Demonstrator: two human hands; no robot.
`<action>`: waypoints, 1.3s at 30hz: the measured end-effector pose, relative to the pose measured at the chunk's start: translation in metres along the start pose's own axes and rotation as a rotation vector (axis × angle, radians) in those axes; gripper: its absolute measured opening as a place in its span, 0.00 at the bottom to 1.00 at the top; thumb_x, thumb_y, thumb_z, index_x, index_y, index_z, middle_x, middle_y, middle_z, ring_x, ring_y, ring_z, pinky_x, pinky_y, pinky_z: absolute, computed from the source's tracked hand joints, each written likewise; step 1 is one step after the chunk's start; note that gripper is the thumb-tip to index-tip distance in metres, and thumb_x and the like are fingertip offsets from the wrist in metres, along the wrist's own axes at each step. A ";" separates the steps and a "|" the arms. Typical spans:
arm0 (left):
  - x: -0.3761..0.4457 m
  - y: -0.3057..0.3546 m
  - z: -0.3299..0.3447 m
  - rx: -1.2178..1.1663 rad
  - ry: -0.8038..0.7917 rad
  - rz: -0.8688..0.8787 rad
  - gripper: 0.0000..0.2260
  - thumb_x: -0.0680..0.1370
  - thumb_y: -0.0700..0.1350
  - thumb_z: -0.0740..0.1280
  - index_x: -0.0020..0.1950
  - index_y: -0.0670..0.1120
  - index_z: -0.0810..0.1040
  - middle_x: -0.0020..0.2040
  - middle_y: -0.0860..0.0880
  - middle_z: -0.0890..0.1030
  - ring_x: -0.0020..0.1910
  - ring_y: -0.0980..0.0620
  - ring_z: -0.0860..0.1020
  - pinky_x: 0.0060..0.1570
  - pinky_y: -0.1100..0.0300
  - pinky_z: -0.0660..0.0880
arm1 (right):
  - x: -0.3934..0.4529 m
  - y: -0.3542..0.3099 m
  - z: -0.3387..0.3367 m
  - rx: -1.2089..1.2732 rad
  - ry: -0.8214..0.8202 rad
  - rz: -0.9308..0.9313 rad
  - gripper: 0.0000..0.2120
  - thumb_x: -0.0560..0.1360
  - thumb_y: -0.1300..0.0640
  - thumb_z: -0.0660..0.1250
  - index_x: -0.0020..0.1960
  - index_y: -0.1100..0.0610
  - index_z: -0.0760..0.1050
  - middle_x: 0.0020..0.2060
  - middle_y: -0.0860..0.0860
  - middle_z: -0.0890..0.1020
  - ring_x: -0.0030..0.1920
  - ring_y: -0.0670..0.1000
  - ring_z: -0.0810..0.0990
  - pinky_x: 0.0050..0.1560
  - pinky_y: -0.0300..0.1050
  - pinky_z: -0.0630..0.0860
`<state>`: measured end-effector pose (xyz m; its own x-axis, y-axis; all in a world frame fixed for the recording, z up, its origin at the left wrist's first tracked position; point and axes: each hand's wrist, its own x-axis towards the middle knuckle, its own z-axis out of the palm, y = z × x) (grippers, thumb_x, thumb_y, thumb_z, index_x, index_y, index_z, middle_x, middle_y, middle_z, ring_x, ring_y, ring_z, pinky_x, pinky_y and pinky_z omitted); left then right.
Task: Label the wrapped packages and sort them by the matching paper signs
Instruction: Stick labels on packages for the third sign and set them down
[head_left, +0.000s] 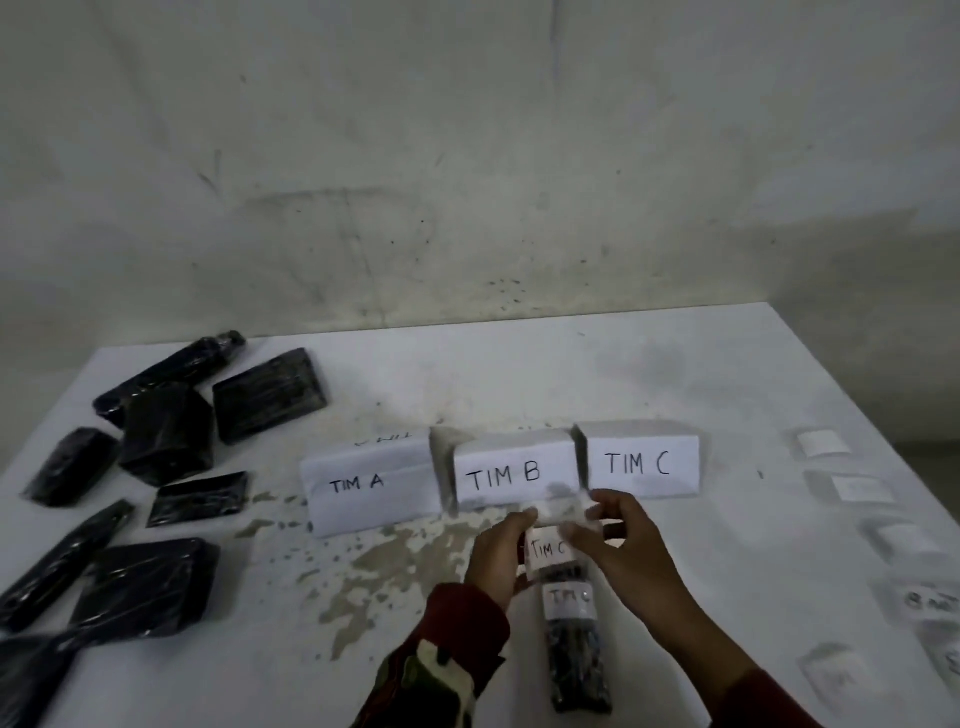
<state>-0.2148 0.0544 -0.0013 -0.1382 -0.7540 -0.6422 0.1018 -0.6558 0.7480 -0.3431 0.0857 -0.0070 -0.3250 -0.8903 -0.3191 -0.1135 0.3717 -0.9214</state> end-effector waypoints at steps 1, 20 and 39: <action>0.001 0.002 -0.008 0.009 -0.001 -0.017 0.10 0.77 0.46 0.62 0.36 0.47 0.77 0.29 0.50 0.79 0.32 0.55 0.76 0.28 0.65 0.71 | 0.000 -0.002 0.008 0.025 -0.054 0.024 0.17 0.69 0.60 0.73 0.55 0.51 0.71 0.46 0.47 0.77 0.45 0.44 0.77 0.30 0.25 0.72; 0.016 0.025 -0.242 0.428 0.797 0.418 0.10 0.74 0.38 0.67 0.55 0.39 0.77 0.53 0.38 0.77 0.52 0.40 0.75 0.51 0.55 0.71 | -0.004 -0.021 0.142 0.061 -0.108 0.069 0.13 0.72 0.67 0.68 0.45 0.48 0.74 0.49 0.56 0.81 0.42 0.46 0.80 0.32 0.33 0.75; 0.024 0.034 -0.373 0.518 0.783 -0.145 0.50 0.54 0.65 0.77 0.66 0.39 0.67 0.64 0.39 0.73 0.62 0.37 0.72 0.64 0.41 0.67 | -0.019 -0.035 0.189 0.033 -0.142 0.072 0.14 0.71 0.66 0.69 0.46 0.47 0.73 0.50 0.57 0.79 0.50 0.54 0.79 0.40 0.39 0.74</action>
<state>0.1527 0.0001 -0.0537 0.6040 -0.6011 -0.5234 -0.3399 -0.7882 0.5130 -0.1558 0.0400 -0.0102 -0.1947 -0.8907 -0.4108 -0.0627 0.4293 -0.9010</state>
